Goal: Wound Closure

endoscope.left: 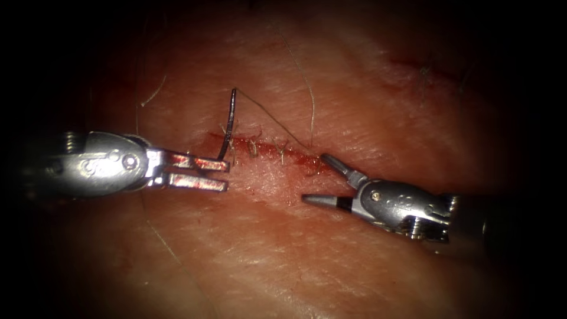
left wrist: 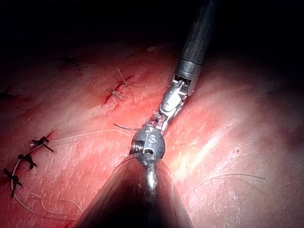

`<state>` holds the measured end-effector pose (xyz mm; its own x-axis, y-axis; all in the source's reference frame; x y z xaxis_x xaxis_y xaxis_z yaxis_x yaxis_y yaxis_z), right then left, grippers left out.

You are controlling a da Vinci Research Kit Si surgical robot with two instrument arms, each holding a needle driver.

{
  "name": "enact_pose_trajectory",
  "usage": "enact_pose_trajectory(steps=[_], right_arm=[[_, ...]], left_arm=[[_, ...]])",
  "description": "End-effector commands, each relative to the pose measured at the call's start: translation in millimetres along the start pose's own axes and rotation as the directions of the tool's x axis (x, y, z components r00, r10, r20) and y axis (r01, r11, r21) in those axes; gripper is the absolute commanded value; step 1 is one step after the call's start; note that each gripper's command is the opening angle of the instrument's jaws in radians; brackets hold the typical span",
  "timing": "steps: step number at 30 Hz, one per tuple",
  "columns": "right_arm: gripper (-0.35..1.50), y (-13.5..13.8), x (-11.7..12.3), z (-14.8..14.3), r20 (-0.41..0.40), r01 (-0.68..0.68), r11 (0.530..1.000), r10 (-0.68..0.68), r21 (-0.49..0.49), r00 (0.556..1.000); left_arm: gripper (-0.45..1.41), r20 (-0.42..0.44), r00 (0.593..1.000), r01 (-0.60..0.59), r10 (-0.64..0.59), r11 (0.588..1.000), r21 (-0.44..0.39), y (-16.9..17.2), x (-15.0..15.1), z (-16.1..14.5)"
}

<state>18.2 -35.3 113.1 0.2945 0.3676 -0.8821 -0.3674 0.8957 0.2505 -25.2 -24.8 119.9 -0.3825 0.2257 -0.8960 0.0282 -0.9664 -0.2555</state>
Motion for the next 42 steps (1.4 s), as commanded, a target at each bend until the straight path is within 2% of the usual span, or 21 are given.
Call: enact_pose_trajectory(steps=[1,4,11,18,19,20,22,27,33,36,42], right_arm=[[0.86,-0.6,0.0,0.4,-0.007,-0.002,1.0,0.002,0.009,1.0],[0.81,-0.5,0.0,0.4,-0.013,-0.004,1.0,0.004,0.009,1.0],[0.82,1.2,-1.4,2.1,-0.01,-0.001,1.0,0.001,-0.013,1.0],[0.67,1.8,-2.7,3.8,-0.009,0.007,1.0,-0.007,-0.012,1.0],[0.57,1.6,-2.9,3.9,-0.008,0.009,1.0,-0.009,-0.008,1.0],[0.39,1.5,-3.0,4.0,-0.006,0.011,1.0,-0.011,0.002,1.0],[-0.35,1.1,-3.2,4.0,0.001,0.017,0.999,-0.017,0.034,1.0],[-0.35,1.0,-3.3,2.8,0.01,0.046,0.996,-0.046,0.076,0.999],[-0.35,0.3,-3.0,-1.6,0.003,0.049,0.996,-0.049,0.08,0.999],[-0.35,-0.9,-2.0,-4.5,-0.015,0.044,0.995,-0.043,0.088,0.999],[-0.35,-5.9,1.7,-8.9,-0.039,0.04,0.99,-0.035,0.133,0.999]], left_arm=[[-0.45,0.002,1.0,0.001,-0.001,1.0,-0.001,0.1,-0.5,0.5],[-0.45,0.005,1.0,0.001,-0.001,1.0,0.003,0.4,-0.9,0.1],[-0.45,0.012,1.0,0.002,-0.002,1.0,0.013,1.3,-0.5,0.0],[-0.45,0.009,1.0,0.005,-0.005,1.0,0.006,1.9,0.1,-0.1],[-0.45,0.007,1.0,0.005,-0.005,1.0,0.004,1.9,0.1,-0.1],[-0.45,0.007,1.0,0.005,-0.005,1.0,0.004,1.9,0.1,-0.1],[-0.45,0.007,1.0,0.005,-0.005,1.0,0.004,2.0,0.1,-0.1],[-0.45,0.003,1.0,0.006,-0.006,1.0,0.003,1.9,0.2,-0.1],[-0.45,-0.017,1.0,-0.008,0.008,1.0,0.005,2.6,-0.6,1.9],[-0.45,-0.022,1.0,-0.017,0.017,1.0,-0.001,3.4,-2.0,3.6],[-0.45,-0.016,1.0,-0.002,0.002,1.0,0.007,4.4,-4.1,5.5]])
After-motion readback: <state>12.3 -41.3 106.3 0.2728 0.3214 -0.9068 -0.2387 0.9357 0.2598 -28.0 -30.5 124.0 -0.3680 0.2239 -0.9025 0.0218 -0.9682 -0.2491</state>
